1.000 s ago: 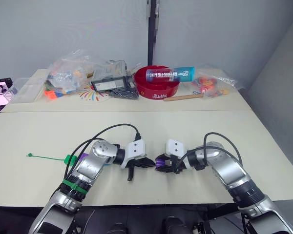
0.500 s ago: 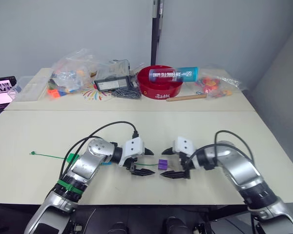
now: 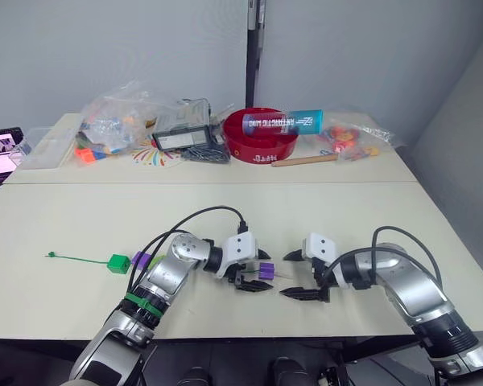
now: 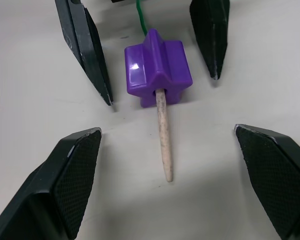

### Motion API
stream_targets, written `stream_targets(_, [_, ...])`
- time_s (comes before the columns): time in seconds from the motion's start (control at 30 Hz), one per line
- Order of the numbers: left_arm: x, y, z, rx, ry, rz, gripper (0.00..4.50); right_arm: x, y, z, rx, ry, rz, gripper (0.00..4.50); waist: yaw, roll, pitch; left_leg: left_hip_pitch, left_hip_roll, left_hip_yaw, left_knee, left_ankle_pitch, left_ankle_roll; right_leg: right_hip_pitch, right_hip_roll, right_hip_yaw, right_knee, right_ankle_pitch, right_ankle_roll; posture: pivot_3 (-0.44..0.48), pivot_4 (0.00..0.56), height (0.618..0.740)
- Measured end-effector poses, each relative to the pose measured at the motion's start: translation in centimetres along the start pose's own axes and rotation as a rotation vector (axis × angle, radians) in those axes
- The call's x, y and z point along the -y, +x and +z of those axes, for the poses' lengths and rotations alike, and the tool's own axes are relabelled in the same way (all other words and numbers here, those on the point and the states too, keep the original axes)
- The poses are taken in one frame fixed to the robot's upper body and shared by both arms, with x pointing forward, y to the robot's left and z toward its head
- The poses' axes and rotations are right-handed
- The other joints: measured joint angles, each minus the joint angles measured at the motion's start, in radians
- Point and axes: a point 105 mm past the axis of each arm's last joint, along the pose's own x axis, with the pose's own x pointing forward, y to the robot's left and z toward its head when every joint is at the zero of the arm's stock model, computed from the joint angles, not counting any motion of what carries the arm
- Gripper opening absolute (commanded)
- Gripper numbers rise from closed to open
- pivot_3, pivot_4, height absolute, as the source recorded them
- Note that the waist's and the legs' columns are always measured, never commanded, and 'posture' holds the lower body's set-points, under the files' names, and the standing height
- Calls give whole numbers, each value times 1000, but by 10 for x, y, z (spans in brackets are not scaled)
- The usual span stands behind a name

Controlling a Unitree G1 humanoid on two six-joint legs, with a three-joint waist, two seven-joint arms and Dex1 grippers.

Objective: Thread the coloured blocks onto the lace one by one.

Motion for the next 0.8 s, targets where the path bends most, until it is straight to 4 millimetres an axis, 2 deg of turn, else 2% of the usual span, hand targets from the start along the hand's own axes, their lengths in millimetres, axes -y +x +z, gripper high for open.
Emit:
stream_targets(0.17, [0,0,-2,-2,4,-5,1399,-1,2,0,2,2,2,4500,0,0,0,0,0,0,0,0,0,0,0,0,0,0,0,0,150,731])
stream_targets(0.33, [1,2,-1,2,4,-12,1371,0,4,-1,0,5,0,4500,0,0,0,0,0,0,0,0,0,0,0,0,0,0,0,0,150,731])
stream_targets(0.43, [2,2,-1,1,5,-22,1371,2,5,-2,-1,-3,-12,3678,-1,0,0,0,0,0,0,0,0,0,0,0,0,0,0,0,150,731])
stream_targets(0.6, [3,0,-2,-3,12,-35,1371,5,7,-1,-12,-30,-13,1917,-1,0,0,0,0,0,0,0,0,0,0,0,0,0,0,0,150,731])
stream_targets(0.8, [2,-2,-3,-10,19,-37,1371,1,10,0,-7,-53,19,15,-1,0,0,1,0,0,0,0,0,0,0,0,0,0,0,0,150,731])
